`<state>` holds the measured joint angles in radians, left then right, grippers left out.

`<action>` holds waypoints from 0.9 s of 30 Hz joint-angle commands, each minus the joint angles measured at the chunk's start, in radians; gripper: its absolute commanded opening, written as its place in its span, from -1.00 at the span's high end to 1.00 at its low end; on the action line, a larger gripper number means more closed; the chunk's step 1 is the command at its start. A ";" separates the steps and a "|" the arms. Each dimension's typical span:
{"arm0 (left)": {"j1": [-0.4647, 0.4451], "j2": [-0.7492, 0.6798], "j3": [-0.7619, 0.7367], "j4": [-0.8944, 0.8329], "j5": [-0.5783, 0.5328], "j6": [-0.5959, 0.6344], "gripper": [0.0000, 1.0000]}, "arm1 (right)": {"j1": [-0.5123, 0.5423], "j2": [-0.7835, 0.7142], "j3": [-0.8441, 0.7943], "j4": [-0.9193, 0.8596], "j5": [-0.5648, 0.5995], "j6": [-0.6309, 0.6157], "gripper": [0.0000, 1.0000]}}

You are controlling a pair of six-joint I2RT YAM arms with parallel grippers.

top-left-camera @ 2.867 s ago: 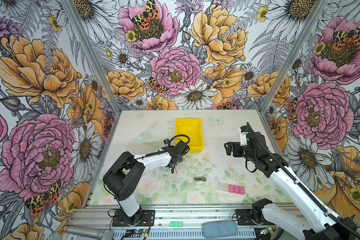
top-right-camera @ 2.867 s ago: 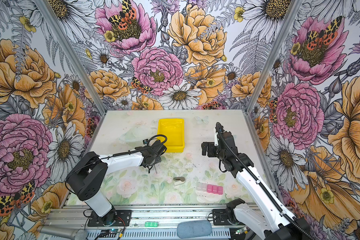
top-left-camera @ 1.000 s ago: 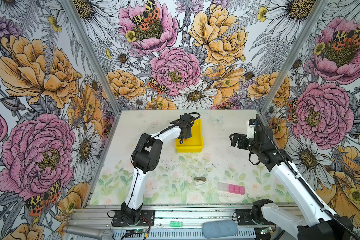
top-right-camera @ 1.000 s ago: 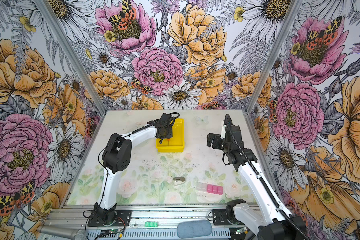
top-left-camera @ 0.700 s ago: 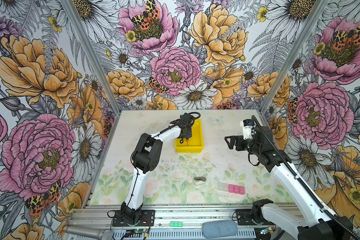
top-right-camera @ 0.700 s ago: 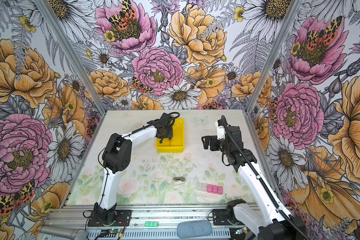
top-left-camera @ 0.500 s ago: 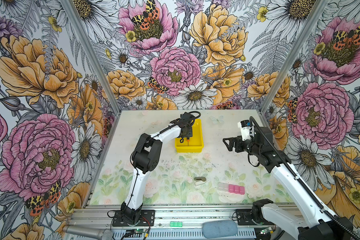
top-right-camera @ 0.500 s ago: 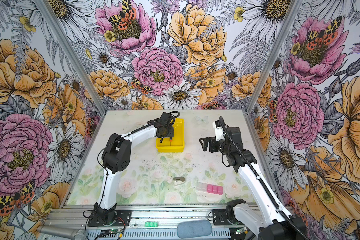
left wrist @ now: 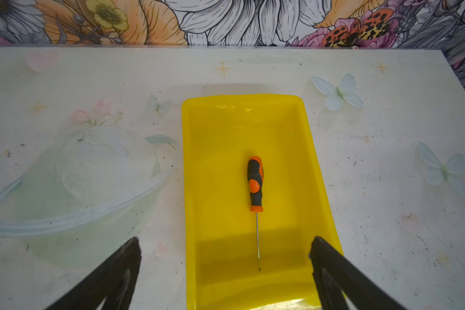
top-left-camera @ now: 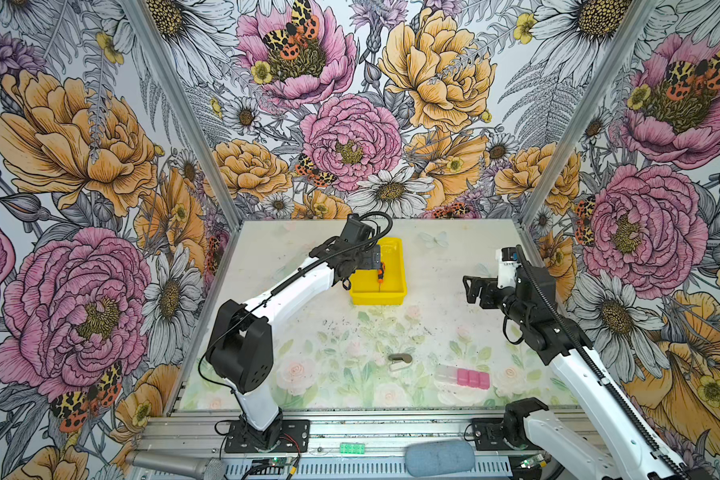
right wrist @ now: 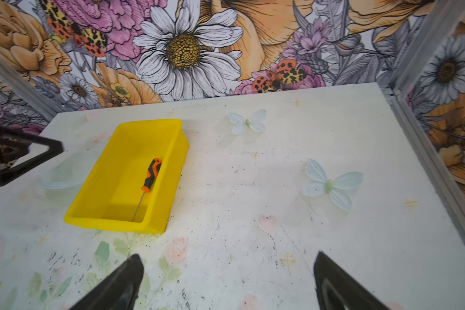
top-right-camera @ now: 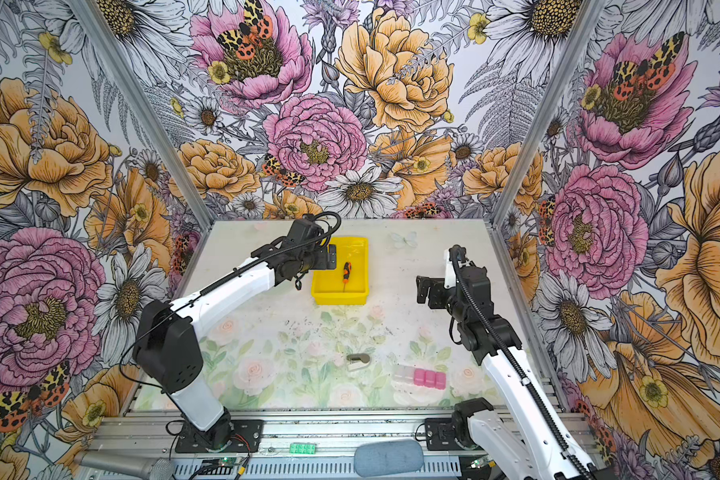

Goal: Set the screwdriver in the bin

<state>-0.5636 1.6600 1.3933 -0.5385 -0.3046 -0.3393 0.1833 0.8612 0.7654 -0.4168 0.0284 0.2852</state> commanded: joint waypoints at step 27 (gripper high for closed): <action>0.442 -0.404 -1.046 1.204 -0.013 0.380 -0.97 | -0.162 0.479 -0.334 1.019 0.220 -0.218 -0.99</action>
<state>-0.1322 1.1793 0.3588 0.4866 -0.3828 0.0078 0.0376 1.2945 0.3973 0.4507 0.2947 0.0765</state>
